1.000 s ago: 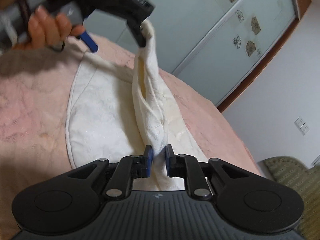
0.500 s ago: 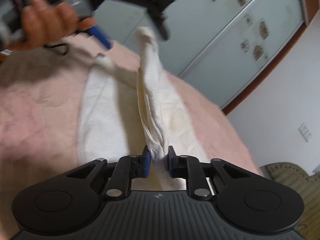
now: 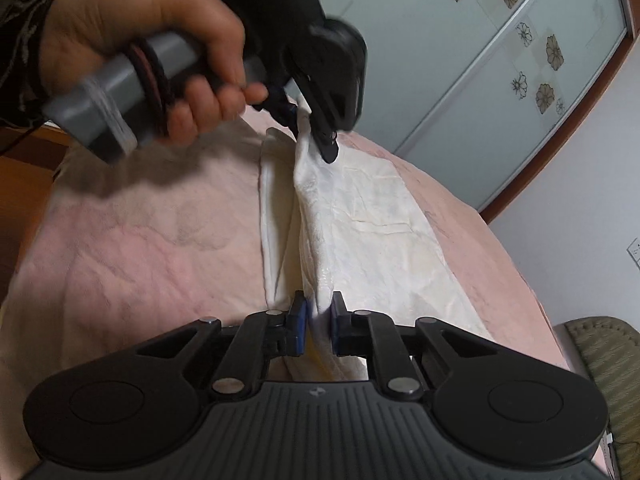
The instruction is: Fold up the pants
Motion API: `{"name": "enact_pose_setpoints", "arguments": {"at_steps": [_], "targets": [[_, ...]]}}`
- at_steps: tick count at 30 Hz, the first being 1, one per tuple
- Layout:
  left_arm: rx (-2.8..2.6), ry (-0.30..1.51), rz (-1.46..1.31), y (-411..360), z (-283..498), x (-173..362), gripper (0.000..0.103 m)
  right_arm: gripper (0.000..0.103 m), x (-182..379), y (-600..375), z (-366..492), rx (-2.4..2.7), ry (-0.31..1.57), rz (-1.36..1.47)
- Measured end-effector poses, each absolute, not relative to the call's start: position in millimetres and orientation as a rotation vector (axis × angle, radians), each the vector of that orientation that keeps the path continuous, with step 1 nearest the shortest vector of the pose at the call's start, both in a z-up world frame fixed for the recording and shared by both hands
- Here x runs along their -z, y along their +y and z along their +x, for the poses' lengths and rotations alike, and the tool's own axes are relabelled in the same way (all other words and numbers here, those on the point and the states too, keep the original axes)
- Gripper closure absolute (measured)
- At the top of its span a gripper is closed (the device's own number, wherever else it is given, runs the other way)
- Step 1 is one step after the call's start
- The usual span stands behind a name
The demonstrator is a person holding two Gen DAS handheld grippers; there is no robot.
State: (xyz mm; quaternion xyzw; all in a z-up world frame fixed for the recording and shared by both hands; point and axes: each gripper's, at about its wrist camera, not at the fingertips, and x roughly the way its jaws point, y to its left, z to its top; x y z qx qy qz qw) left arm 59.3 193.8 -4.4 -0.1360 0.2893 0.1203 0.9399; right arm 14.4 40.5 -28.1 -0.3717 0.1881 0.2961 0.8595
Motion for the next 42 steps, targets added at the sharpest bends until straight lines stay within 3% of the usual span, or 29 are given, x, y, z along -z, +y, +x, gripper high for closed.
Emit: {"name": "enact_pose_setpoints", "arguments": {"at_steps": [7, 10, 11, 16, 20, 23, 29, 37, 39, 41, 42], "targets": [[-0.267, 0.577, -0.174, 187.7, 54.1, 2.5, 0.078, 0.086, -11.0, 10.2, 9.7, -0.728, 0.442, -0.676], [-0.296, 0.574, -0.15, 186.5, 53.2, -0.8, 0.067, 0.086, -32.7, -32.3, 25.1, -0.674, 0.471, -0.446], [-0.318, 0.568, -0.139, 186.0, 52.3, -2.8, 0.054, 0.086, -32.4, -46.4, 35.4, -0.607, 0.48, -0.404], [-0.43, 0.462, -0.033, 175.8, 37.0, -26.2, 0.051, 0.086, 1.4, -80.8, 56.0, -0.455, 0.706, -0.385], [-0.282, 0.433, -0.032, 147.1, 36.7, -46.6, 0.039, 0.086, -8.0, -92.1, 31.9, -0.454, 0.644, -0.342], [-0.064, 0.451, 0.026, 100.9, 42.7, -46.4, 0.037, 0.086, -13.6, -122.8, 35.7, -0.32, 0.603, -0.184], [0.392, 0.474, 0.209, 3.0, 34.3, -26.0, 0.034, 0.086, 3.0, -160.6, 19.0, -0.308, 0.749, -0.13], [0.689, 0.442, 0.374, -75.4, 9.1, 5.3, 0.028, 0.085, -42.9, -308.4, 24.2, 0.132, 0.545, 0.241], [0.681, 0.464, 0.378, -85.9, 8.7, 14.3, 0.03, 0.071, -44.1, -336.3, 48.4, 0.199, 0.543, 0.296], [0.673, 0.475, 0.381, -91.5, 6.1, 20.3, 0.03, 0.035, -38.7, -351.1, 78.2, 0.268, 0.557, 0.295], [0.669, 0.466, 0.387, -93.1, 3.3, 22.0, 0.031, 0.034, -35.5, -354.9, 90.3, 0.294, 0.562, 0.281]]}}
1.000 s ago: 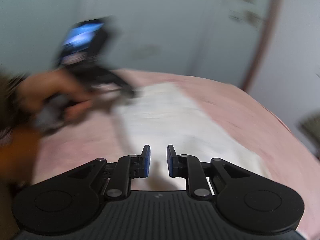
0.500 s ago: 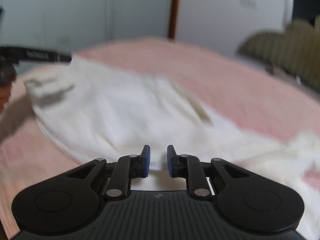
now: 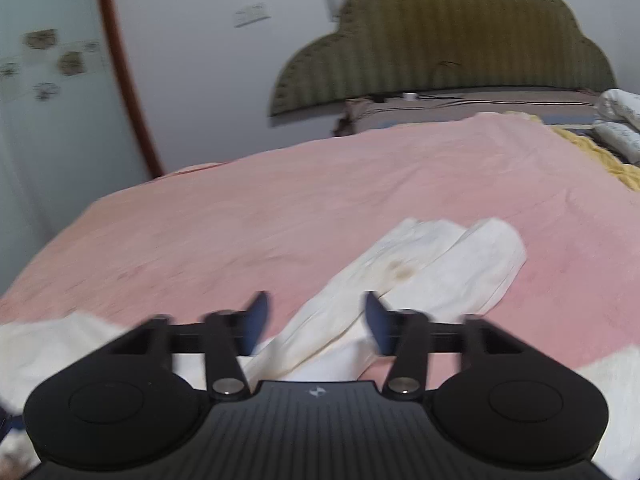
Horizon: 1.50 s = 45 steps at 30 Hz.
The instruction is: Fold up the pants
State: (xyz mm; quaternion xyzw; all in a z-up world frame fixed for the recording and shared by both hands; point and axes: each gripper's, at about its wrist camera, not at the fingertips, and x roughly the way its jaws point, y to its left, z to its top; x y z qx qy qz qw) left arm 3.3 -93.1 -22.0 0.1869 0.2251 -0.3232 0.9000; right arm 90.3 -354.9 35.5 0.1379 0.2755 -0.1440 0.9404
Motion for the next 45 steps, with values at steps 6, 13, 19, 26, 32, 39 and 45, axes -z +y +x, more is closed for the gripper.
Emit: {"name": "enact_pose_setpoints", "arguments": {"at_steps": [6, 13, 19, 26, 32, 39, 45], "targets": [[0.634, 0.418, 0.453, -106.6, -10.2, 28.9, 0.034, 0.036, -4.9, -362.4, 157.3, 0.35, 0.681, 0.177], [0.622, 0.371, 0.508, -121.7, -17.7, 29.5, 0.034, 0.04, 24.4, -364.7, 199.1, 0.452, 0.815, -0.014], [0.632, 0.372, 0.501, -121.2, -15.1, 30.2, 0.034, 0.09, 13.3, -391.1, 159.3, 0.456, 0.729, 0.142], [0.668, 0.371, 0.495, -121.8, -13.2, 31.0, 0.034, 0.093, -12.9, -426.3, 33.0, 0.449, 0.47, 0.516], [0.668, 0.367, 0.551, -135.2, -10.3, 36.2, 0.033, 0.092, 14.3, -457.3, -40.1, 0.44, 0.424, 0.798], [0.677, 0.358, 0.577, -144.8, -15.5, 35.7, 0.028, 0.079, 52.9, -483.6, -32.1, 0.455, 0.399, 1.036], [0.696, 0.325, 0.583, -157.9, -20.1, 31.3, 0.026, 0.087, 63.3, -512.5, -36.5, 0.454, 0.244, 1.228]]}}
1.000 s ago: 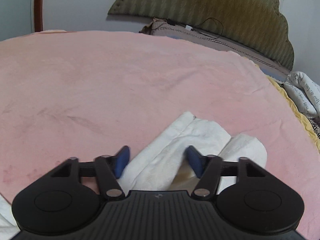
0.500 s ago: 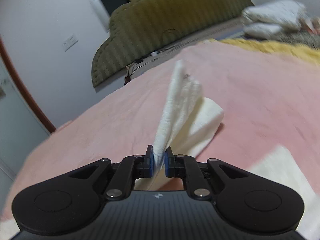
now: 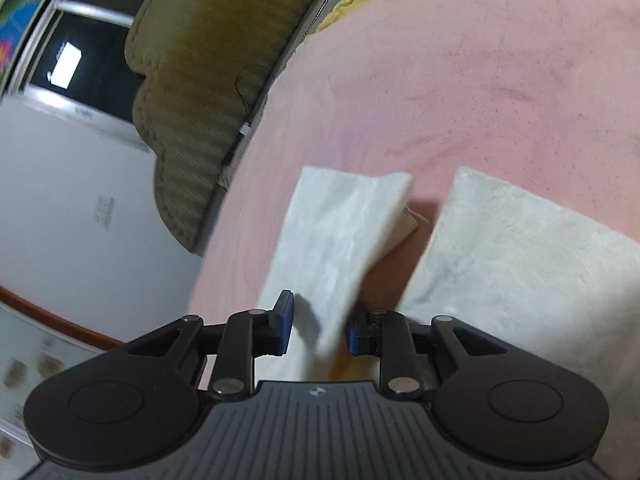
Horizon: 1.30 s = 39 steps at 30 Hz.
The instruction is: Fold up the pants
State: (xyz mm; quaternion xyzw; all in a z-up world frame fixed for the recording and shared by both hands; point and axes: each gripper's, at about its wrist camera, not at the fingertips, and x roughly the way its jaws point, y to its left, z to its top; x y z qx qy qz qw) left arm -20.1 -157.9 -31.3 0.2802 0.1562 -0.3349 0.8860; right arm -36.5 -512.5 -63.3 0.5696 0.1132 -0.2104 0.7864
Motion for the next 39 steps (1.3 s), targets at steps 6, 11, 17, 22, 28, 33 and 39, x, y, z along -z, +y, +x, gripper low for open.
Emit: {"name": "enact_pose_setpoints", "arguments": {"at_steps": [6, 11, 17, 22, 28, 33, 39], "targets": [[0.685, 0.273, 0.595, -179.8, -26.9, 33.2, 0.018, 0.097, -9.0, -494.7, -37.4, 0.266, 0.099, 1.142], [0.636, 0.273, 0.615, -188.4, -21.2, 40.3, 0.019, 0.097, -63.7, -476.4, -44.4, 0.147, 0.026, 1.08], [0.703, 0.365, 0.472, -176.7, -4.3, 37.4, 0.05, 0.097, -91.3, -466.1, -66.2, 0.077, -0.037, 1.035], [0.708, 0.419, 0.361, -159.6, 11.9, 23.1, 0.082, 0.097, -85.3, -473.3, -66.9, 0.106, -0.011, 1.024], [0.7, 0.394, 0.211, -140.7, 38.1, -17.4, 0.09, 0.097, -87.1, -491.2, -42.9, 0.188, 0.054, 0.98], [0.835, 0.437, 0.098, -115.3, 32.0, -36.0, 0.09, 0.097, -98.3, -460.1, -92.9, 0.145, -0.099, 0.712], [1.023, 0.643, 0.185, -130.6, -1.3, 16.3, 0.093, 0.097, -3.5, -468.9, -172.3, 0.401, 0.096, 0.932]]}}
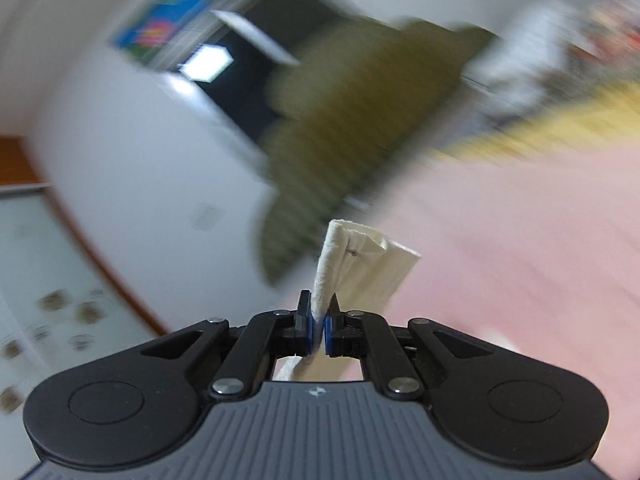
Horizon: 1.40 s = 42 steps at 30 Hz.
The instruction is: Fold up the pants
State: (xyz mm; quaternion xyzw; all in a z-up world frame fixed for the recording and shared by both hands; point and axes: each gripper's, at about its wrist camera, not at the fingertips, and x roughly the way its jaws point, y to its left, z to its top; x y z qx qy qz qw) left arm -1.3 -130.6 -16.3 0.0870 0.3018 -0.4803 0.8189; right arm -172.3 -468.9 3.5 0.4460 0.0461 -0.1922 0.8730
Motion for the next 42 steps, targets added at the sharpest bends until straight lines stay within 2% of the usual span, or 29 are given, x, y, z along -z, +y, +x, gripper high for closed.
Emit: {"name": "enact_pose_setpoints", "arguments": {"at_steps": [4, 9, 12, 13, 14, 18, 22, 27, 31, 34, 38, 42], "targets": [[1.028, 0.643, 0.225, -127.7, -8.7, 23.1, 0.094, 0.097, 48.2, -472.5, -198.5, 0.444, 0.115, 1.125], [1.045, 0.644, 0.254, -122.9, -4.3, 21.2, 0.094, 0.097, 56.3, -466.2, -202.7, 0.471, 0.175, 1.064], [1.03, 0.682, 0.265, -126.7, -1.9, 31.6, 0.093, 0.096, 56.6, -472.7, -191.2, 0.501, 0.285, 1.015], [1.027, 0.681, 0.26, -125.6, -1.8, 32.2, 0.091, 0.095, 56.3, -474.0, -190.7, 0.508, 0.317, 1.013], [1.032, 0.684, 0.255, -124.1, -2.1, 31.6, 0.083, 0.095, 57.2, -474.8, -193.1, 0.502, 0.318, 1.031], [1.075, 0.706, 0.224, -118.0, -1.2, 22.2, 0.079, 0.091, 42.6, -476.6, -210.1, 0.582, 0.281, 1.004], [1.083, 0.7, 0.152, -109.1, 3.1, 8.9, 0.072, 0.088, 5.6, -467.8, -209.1, 0.769, 0.249, 0.688], [0.99, 0.648, 0.106, -110.4, 13.3, 0.2, 0.057, 0.088, -5.4, -473.8, -128.2, 0.528, 0.584, 0.394], [0.908, 0.66, 0.14, -118.4, 21.9, 9.4, 0.056, 0.089, 27.2, -480.8, -71.5, 0.434, 0.838, 0.274], [0.872, 0.64, 0.178, -128.3, 22.3, 13.4, 0.054, 0.09, 26.7, -497.8, -53.9, 0.47, 0.802, 0.282], [0.819, 0.591, 0.226, -139.7, 20.6, 16.1, 0.032, 0.09, 25.2, -503.4, -30.3, 0.526, 0.79, 0.226], [0.799, 0.575, 0.27, -141.8, 21.4, 22.5, 0.029, 0.089, 3.6, -497.0, -56.4, 0.537, 0.66, 0.255]]}}
